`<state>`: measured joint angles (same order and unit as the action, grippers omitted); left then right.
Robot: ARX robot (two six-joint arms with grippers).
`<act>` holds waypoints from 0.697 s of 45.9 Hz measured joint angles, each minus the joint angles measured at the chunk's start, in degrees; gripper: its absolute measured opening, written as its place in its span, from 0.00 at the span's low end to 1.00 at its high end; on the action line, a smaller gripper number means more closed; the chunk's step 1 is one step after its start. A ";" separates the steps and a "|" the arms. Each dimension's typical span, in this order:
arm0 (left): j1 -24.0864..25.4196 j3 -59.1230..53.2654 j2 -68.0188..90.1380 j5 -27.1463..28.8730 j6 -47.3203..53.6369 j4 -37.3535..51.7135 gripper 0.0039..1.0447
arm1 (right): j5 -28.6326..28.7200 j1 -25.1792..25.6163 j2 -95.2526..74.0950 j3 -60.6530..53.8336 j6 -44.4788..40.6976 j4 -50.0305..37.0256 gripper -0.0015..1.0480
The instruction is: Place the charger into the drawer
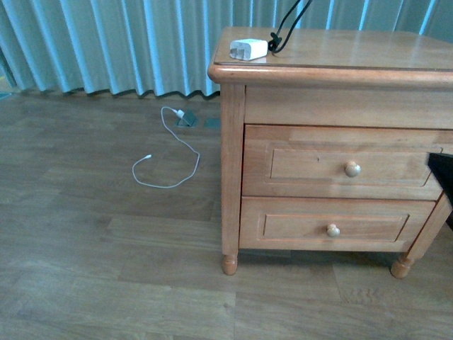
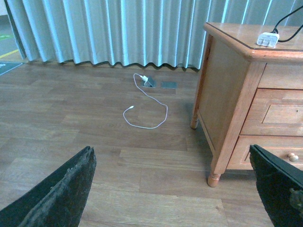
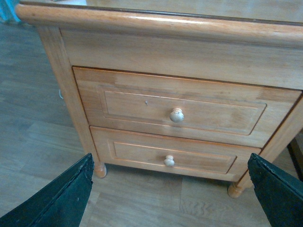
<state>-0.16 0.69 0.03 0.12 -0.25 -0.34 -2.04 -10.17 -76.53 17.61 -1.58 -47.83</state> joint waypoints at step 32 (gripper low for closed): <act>0.00 0.00 0.00 0.00 -0.02 0.00 0.94 | -7.56 -1.51 -60.48 42.84 -7.26 -17.55 0.92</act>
<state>-0.16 0.69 0.03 0.12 -0.27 -0.34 -9.61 -11.68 -137.01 60.45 -8.84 -65.39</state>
